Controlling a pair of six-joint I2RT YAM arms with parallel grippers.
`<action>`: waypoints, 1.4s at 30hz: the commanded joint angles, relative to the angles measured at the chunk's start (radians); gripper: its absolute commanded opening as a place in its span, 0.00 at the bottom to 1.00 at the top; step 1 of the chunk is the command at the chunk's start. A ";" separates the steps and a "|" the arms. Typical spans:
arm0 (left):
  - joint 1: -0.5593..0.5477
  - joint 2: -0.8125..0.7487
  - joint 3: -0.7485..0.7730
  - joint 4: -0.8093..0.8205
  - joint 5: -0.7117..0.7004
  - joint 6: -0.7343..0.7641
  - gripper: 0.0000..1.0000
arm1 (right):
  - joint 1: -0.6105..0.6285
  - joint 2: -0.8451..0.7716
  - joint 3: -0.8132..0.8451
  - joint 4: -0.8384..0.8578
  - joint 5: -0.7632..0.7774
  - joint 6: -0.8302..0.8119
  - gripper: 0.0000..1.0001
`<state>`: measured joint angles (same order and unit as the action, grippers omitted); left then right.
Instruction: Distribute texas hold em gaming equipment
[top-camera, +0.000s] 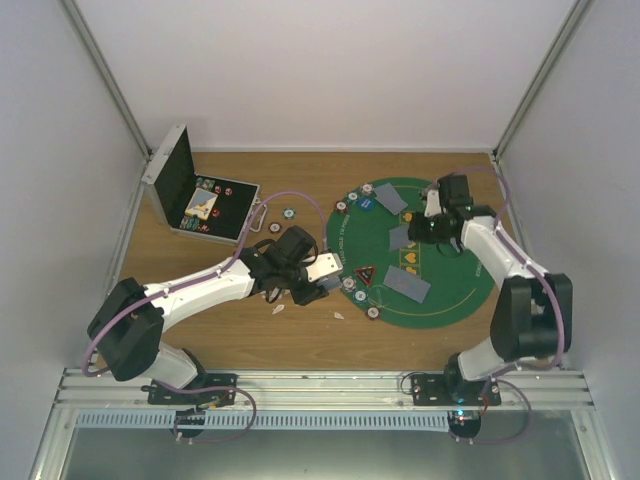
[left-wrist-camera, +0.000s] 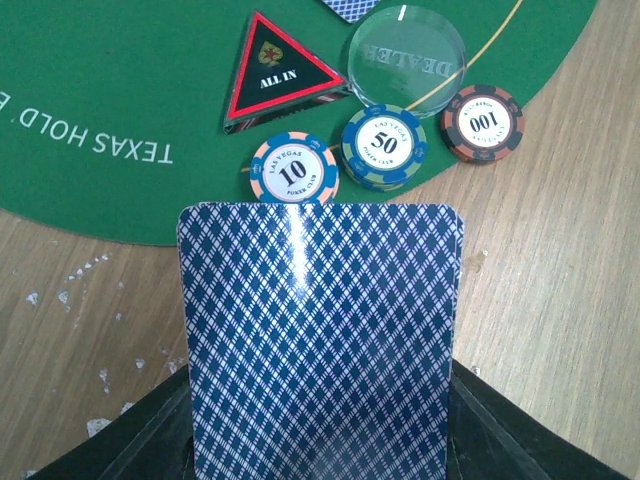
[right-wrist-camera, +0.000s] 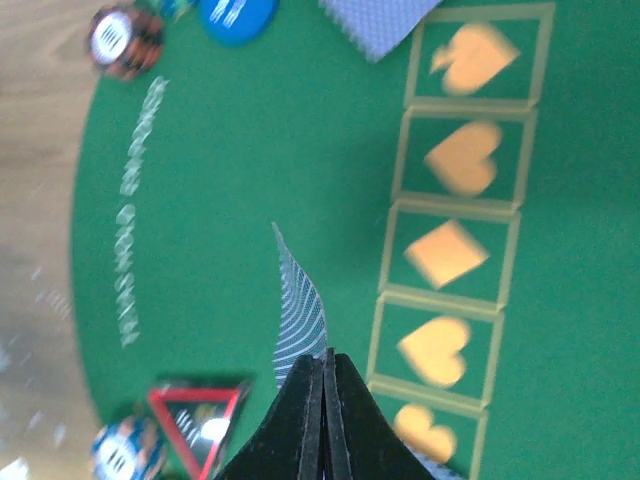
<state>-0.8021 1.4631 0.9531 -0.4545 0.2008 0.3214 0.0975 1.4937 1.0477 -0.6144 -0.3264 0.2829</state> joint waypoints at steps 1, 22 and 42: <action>0.001 -0.029 -0.004 0.049 -0.001 -0.011 0.56 | -0.005 0.122 0.157 -0.076 0.279 -0.036 0.00; 0.003 -0.024 -0.001 0.038 -0.011 -0.011 0.56 | 0.070 0.514 0.563 -0.215 0.861 -0.181 0.01; 0.003 -0.021 -0.004 0.040 -0.010 -0.010 0.56 | 0.134 0.692 0.675 -0.244 0.653 -0.110 0.01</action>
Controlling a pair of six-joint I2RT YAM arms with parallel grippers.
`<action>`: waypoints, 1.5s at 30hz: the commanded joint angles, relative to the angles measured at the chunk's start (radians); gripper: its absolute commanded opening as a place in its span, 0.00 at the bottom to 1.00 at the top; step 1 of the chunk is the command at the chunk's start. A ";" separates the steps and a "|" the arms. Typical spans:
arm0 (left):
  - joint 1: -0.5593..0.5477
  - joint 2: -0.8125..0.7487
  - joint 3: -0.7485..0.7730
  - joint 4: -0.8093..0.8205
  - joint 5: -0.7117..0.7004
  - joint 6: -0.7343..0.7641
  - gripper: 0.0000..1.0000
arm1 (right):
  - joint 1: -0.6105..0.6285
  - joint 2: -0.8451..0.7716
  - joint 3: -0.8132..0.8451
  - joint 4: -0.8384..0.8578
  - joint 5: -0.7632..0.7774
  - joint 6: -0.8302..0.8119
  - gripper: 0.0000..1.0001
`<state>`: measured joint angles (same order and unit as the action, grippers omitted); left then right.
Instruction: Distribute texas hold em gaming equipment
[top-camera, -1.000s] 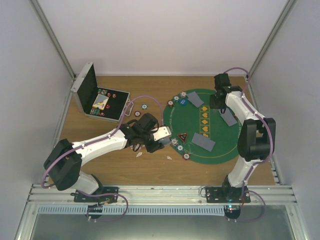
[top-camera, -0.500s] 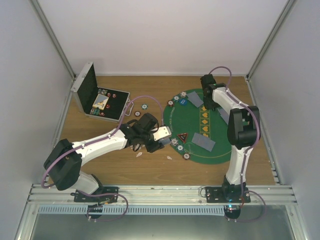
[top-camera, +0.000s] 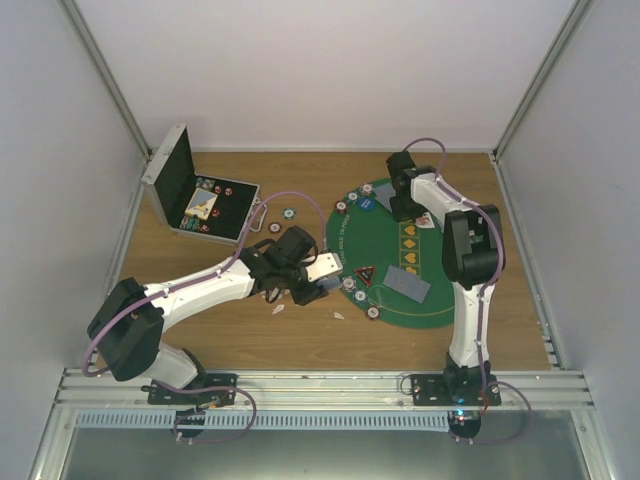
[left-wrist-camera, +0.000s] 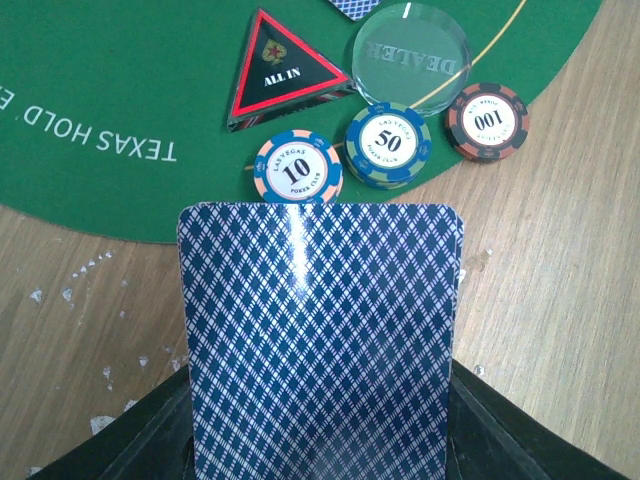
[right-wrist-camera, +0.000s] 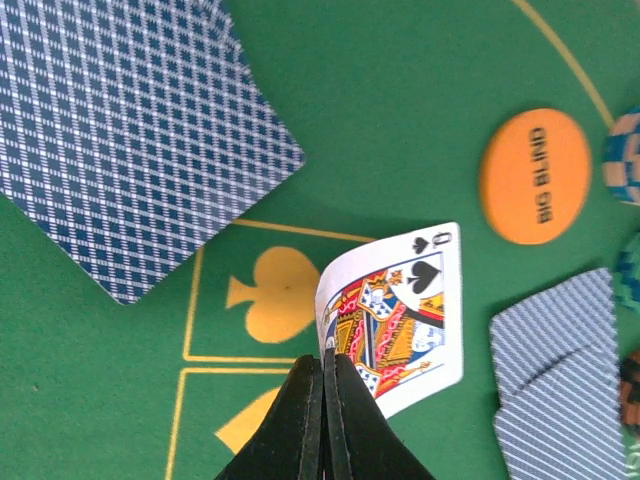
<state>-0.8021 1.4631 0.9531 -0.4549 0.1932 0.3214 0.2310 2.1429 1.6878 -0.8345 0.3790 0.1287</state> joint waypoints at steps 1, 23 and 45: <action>0.003 -0.020 -0.004 0.039 -0.002 -0.010 0.56 | 0.001 0.051 0.043 -0.028 -0.060 0.055 0.01; 0.003 -0.019 -0.005 0.040 -0.003 -0.011 0.56 | 0.001 0.137 0.163 -0.093 -0.191 0.205 0.07; 0.003 -0.020 -0.006 0.047 -0.005 -0.005 0.56 | -0.006 -0.413 -0.383 0.174 -0.767 0.132 0.63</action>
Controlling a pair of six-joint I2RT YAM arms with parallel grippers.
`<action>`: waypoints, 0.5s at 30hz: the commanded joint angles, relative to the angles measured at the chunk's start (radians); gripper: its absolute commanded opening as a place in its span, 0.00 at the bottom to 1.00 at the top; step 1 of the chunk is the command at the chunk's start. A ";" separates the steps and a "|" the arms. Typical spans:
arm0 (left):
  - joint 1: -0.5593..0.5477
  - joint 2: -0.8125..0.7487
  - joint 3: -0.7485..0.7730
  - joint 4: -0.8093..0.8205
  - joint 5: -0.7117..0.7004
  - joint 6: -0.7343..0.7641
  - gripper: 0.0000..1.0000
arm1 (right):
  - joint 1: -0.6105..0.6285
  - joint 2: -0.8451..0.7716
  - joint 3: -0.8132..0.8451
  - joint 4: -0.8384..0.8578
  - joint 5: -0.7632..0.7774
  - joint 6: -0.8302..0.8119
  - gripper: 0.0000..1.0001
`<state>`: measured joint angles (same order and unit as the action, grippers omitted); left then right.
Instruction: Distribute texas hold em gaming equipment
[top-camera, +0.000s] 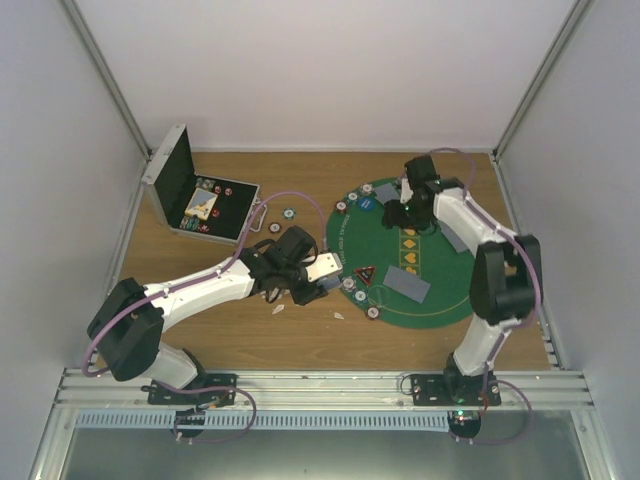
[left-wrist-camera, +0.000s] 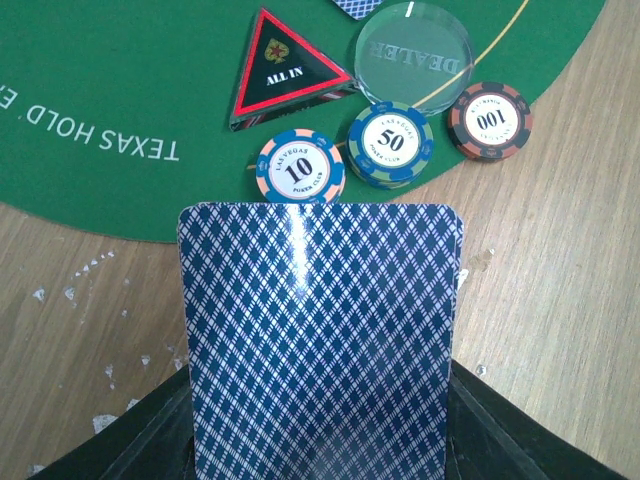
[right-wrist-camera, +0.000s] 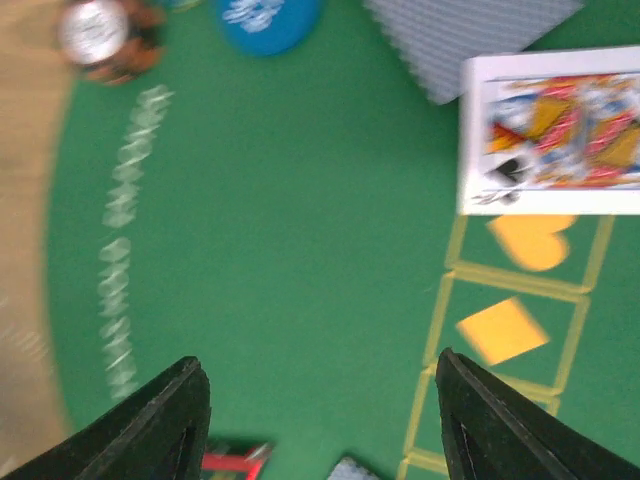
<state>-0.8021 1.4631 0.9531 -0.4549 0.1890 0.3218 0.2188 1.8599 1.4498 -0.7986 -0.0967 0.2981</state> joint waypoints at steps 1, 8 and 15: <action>0.003 -0.019 -0.004 0.047 0.001 -0.006 0.56 | 0.012 -0.161 -0.195 0.165 -0.351 -0.042 0.64; 0.003 -0.018 -0.004 0.049 0.006 -0.005 0.56 | 0.076 -0.277 -0.418 0.351 -0.700 -0.004 0.72; 0.003 -0.017 -0.004 0.049 0.008 -0.005 0.56 | 0.173 -0.252 -0.446 0.362 -0.736 -0.011 0.74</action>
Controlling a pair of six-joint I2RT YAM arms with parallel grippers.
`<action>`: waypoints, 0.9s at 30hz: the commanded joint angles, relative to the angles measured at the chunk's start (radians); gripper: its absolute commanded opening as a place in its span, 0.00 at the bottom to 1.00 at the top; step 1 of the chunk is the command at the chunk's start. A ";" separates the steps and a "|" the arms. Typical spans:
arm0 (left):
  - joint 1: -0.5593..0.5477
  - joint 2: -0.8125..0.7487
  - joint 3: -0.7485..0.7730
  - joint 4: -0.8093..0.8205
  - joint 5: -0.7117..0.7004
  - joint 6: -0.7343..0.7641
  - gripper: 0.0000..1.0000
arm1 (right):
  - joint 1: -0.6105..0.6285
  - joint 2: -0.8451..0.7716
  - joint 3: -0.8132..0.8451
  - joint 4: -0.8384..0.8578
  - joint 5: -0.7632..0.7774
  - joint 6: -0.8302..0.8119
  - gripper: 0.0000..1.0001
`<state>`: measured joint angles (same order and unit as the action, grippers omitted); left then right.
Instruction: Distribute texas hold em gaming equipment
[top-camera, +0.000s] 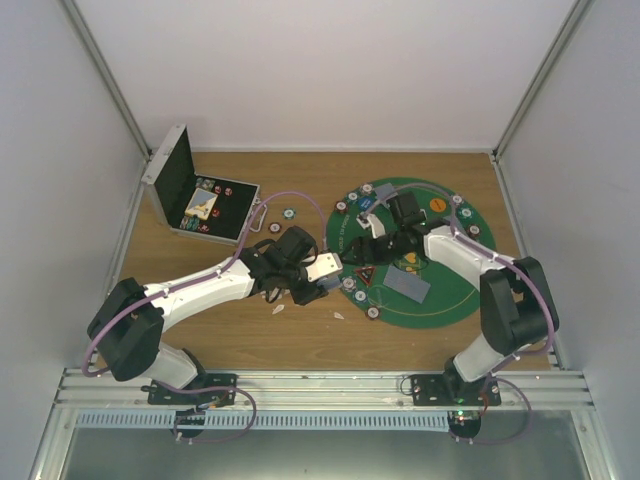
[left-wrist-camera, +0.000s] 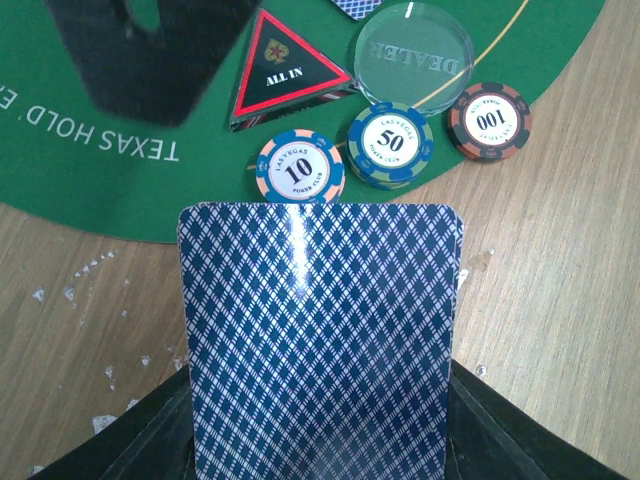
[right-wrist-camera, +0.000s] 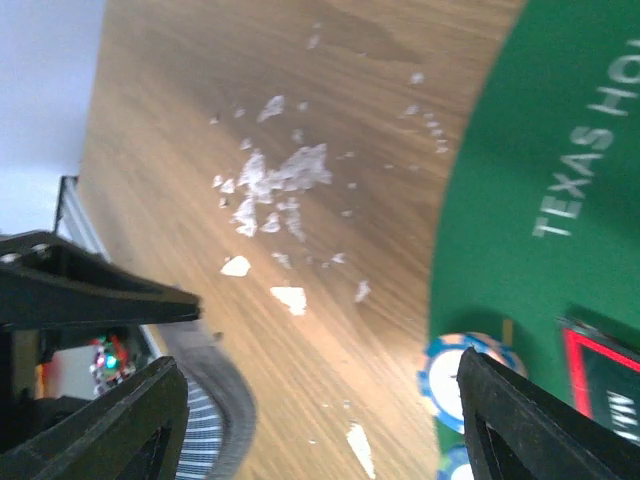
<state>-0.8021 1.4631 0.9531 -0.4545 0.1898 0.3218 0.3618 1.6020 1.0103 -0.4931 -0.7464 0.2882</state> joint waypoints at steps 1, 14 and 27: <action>0.003 -0.018 -0.004 0.048 0.005 -0.005 0.56 | 0.036 0.010 -0.009 0.056 -0.090 -0.003 0.74; 0.003 -0.017 -0.002 0.048 0.006 -0.005 0.56 | 0.079 0.048 -0.024 -0.003 -0.112 -0.056 0.73; 0.003 -0.018 -0.001 0.048 0.010 -0.007 0.56 | 0.115 0.074 -0.025 -0.041 -0.058 -0.079 0.65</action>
<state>-0.8021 1.4631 0.9531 -0.4545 0.1902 0.3218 0.4625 1.6680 0.9947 -0.5110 -0.8326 0.2310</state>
